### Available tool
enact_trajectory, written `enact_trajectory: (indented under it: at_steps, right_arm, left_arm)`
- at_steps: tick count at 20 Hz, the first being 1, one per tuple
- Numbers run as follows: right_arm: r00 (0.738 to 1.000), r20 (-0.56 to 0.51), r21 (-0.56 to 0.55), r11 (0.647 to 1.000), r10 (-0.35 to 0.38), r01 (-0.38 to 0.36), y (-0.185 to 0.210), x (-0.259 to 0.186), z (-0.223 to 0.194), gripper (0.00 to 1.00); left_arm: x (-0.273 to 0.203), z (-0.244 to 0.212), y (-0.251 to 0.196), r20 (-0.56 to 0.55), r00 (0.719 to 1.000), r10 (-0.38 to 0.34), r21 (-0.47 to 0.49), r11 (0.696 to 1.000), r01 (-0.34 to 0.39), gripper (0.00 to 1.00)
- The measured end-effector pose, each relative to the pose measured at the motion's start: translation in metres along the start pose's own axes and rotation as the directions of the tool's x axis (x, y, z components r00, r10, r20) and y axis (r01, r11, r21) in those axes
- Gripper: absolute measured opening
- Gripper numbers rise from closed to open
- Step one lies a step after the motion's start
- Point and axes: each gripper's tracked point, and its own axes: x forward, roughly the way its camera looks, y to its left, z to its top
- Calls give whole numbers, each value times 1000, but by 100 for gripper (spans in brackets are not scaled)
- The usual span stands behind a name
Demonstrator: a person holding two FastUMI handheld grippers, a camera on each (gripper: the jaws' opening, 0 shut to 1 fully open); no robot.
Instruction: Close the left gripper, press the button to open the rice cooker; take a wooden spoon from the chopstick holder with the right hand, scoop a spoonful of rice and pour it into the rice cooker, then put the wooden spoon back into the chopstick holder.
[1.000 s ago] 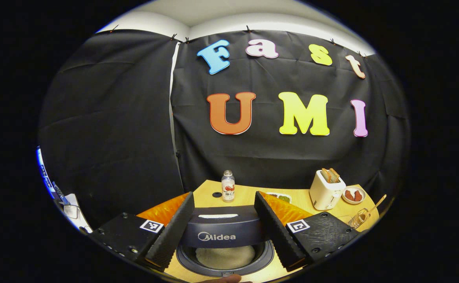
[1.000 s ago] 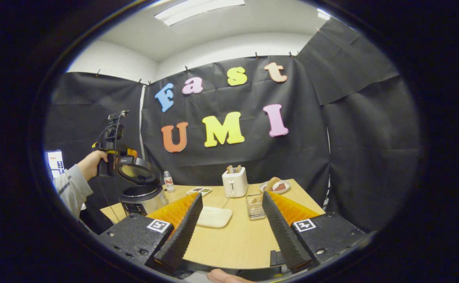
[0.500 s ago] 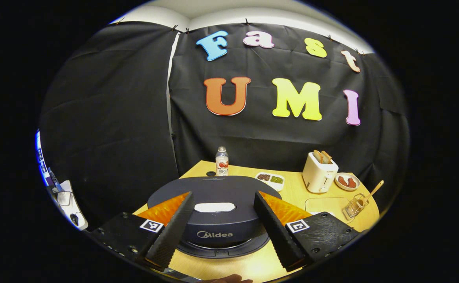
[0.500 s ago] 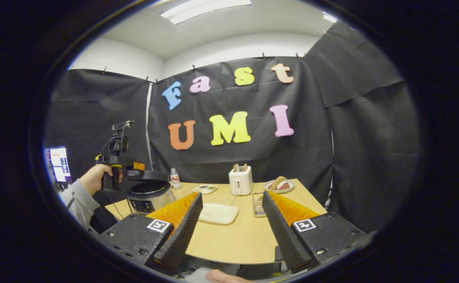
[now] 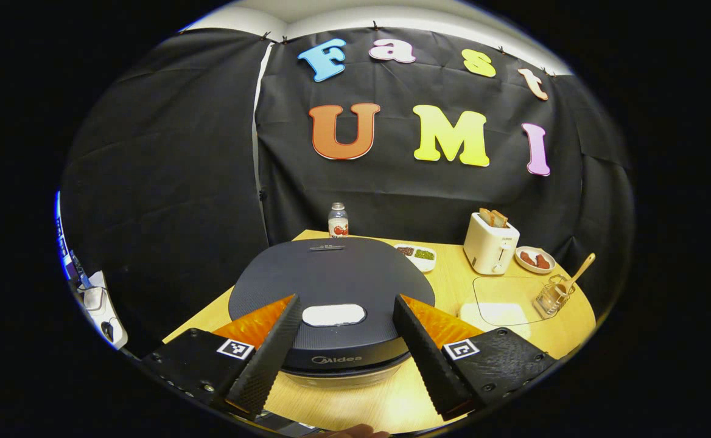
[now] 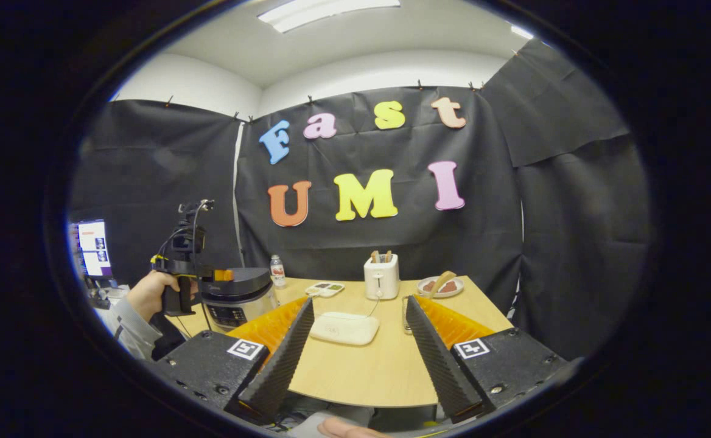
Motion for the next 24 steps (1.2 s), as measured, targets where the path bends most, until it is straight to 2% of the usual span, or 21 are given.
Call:
enact_trajectory:
  at_steps: [3, 4, 6, 13, 19, 24]
  right_arm:
    - [1000, -18, -14, 1000, 10, -10, 7, 7, -6, 100]
    - [1000, -23, -16, 1000, 15, -15, 10, 8, -8, 95]
    - [999, -34, -20, 1000, 22, -22, 14, 9, -12, 98]
    - [998, -66, -14, 1000, 19, -20, 18, 23, -24, 98]
    - [998, -67, -29, 1000, 4, -6, 12, 27, -27, 99]
    - [997, -71, -26, 1000, -1, 0, 10, 25, -30, 98]
  left_arm:
    - [-1, -9, -1, 10, 1000, 15, -6, 1000, -15, 98]
    - [-1, -8, -2, 24, 1000, 15, 7, 1000, -15, 99]
    - [-3, -7, 0, 33, 999, 13, 5, 1000, -13, 99]
    - [-4, -8, 1, 103, 994, 31, -13, 999, -30, 99]
    - [-4, -8, 2, 220, 974, 52, -6, 999, -52, 99]
    - [-2, -14, 3, 241, 969, 63, -4, 998, -64, 99]
